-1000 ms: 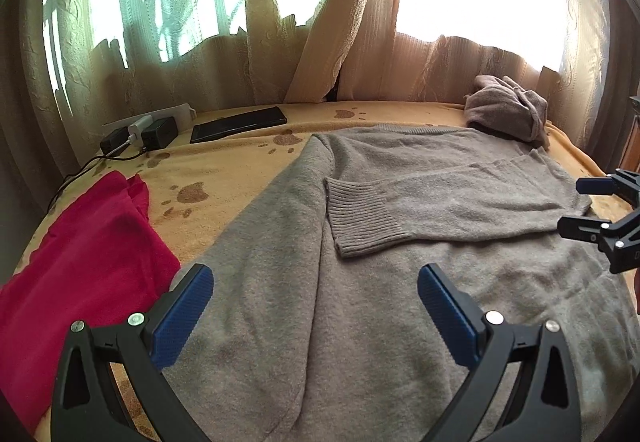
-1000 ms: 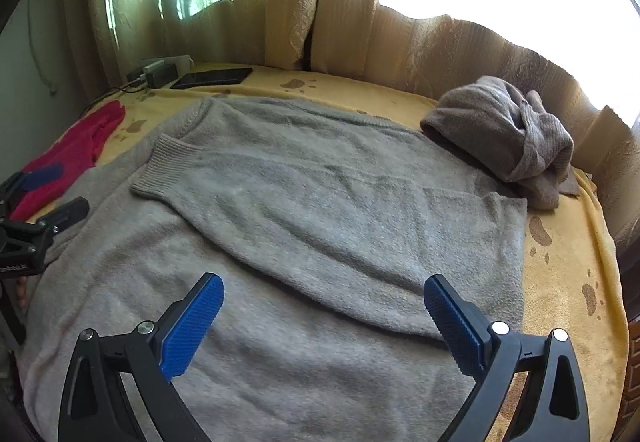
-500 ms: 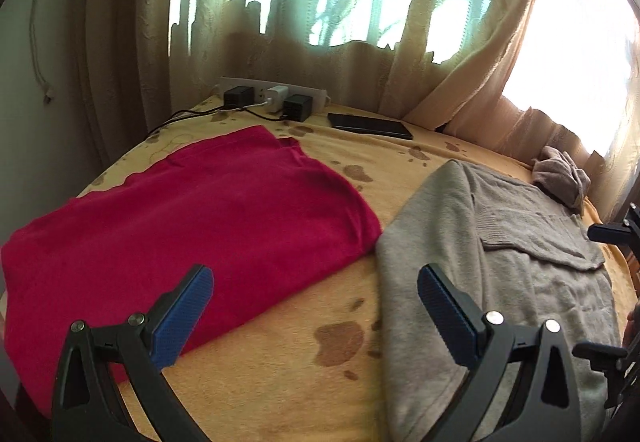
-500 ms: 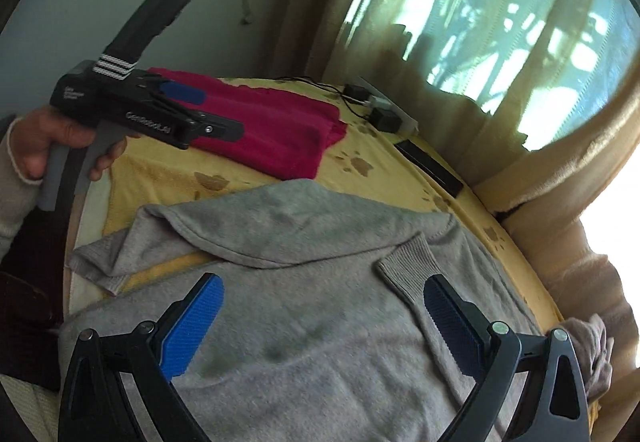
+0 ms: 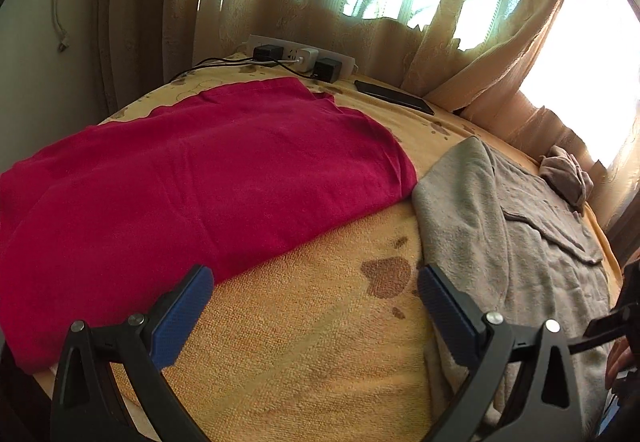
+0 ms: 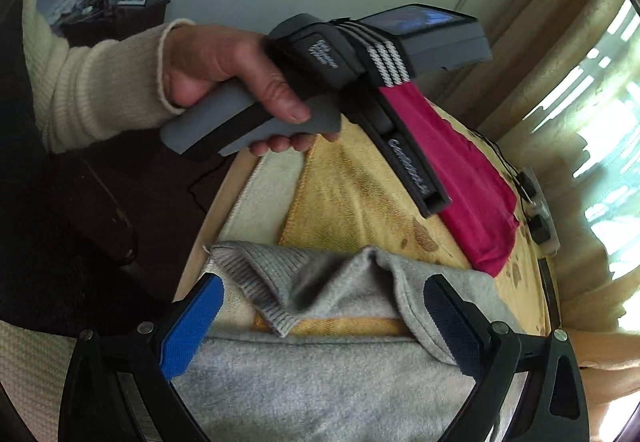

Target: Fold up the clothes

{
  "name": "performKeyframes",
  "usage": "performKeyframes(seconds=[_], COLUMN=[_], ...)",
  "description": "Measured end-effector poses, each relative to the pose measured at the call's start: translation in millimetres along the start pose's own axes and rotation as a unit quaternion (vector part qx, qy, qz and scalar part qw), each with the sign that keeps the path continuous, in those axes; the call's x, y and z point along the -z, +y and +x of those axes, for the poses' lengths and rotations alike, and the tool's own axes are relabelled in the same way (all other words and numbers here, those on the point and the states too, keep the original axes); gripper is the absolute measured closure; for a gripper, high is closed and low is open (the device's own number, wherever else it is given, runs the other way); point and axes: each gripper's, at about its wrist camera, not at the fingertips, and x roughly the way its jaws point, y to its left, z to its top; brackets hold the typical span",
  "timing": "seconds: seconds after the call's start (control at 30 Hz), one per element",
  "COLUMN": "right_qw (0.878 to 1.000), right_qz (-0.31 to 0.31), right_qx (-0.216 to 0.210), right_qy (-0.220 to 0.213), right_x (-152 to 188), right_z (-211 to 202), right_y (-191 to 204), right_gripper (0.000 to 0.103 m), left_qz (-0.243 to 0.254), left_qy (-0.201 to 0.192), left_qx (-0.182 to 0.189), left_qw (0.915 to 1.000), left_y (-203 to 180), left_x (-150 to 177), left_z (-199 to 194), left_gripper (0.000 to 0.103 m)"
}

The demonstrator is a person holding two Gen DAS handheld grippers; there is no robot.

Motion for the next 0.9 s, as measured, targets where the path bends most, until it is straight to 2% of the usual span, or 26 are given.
performKeyframes(seconds=[0.17,0.2,0.23,0.3,0.37,0.47,0.53,0.6,0.67,0.8,0.9], right_qw=[0.999,0.999,0.999,0.998,0.998,0.997,0.996,0.995,0.994,0.994,0.991], right_qz=[-0.023,-0.022,-0.021,-0.02,-0.028,-0.034,-0.036,-0.037,-0.035,0.022,0.093], right_qx=[-0.024,-0.032,-0.04,-0.052,-0.055,-0.061,-0.071,-0.084,-0.092,-0.107,-0.085], right_qy=[0.019,0.02,0.021,0.026,0.034,0.038,0.039,0.04,0.042,0.016,-0.034], right_x=[-12.2,-14.4,-16.4,-19.2,-19.5,-19.9,-20.3,-20.4,-20.6,-23.5,-24.6], right_z=[18.8,21.1,23.2,27.0,32.9,38.4,39.2,40.0,39.2,21.5,-7.8], right_y=[8.4,8.5,8.5,7.9,9.2,9.3,9.9,11.2,12.1,-6.4,-42.1], right_gripper=[0.002,0.005,0.009,0.036,0.045,0.047,0.056,0.076,0.084,0.094,0.096], left_qz=[-0.008,-0.009,-0.01,-0.015,-0.021,-0.028,-0.032,-0.034,-0.031,-0.03,-0.031], left_qy=[0.012,0.015,0.017,0.019,0.019,0.018,0.02,0.023,0.024,0.024,0.024], left_qx=[0.006,0.007,0.007,0.007,0.005,0.003,0.001,-0.001,-0.003,-0.003,-0.003], left_qw=[0.9999,0.9998,0.9998,0.9997,0.9996,0.9994,0.9993,0.9991,0.9992,0.9993,0.9992], left_y=[-0.2,0.6,1.5,3.8,6.6,10.3,12.0,12.6,11.2,10.4,10.4], left_x=[4.3,5.2,6.0,6.9,7.2,7.4,8.3,9.6,9.9,9.5,9.0], left_z=[6.4,7.5,8.4,9.0,8.9,8.9,9.7,11.4,11.6,11.6,12.0], left_gripper=[0.0,0.0,0.0,0.0,0.0,0.0,0.0,0.0,0.0,0.0,0.0])
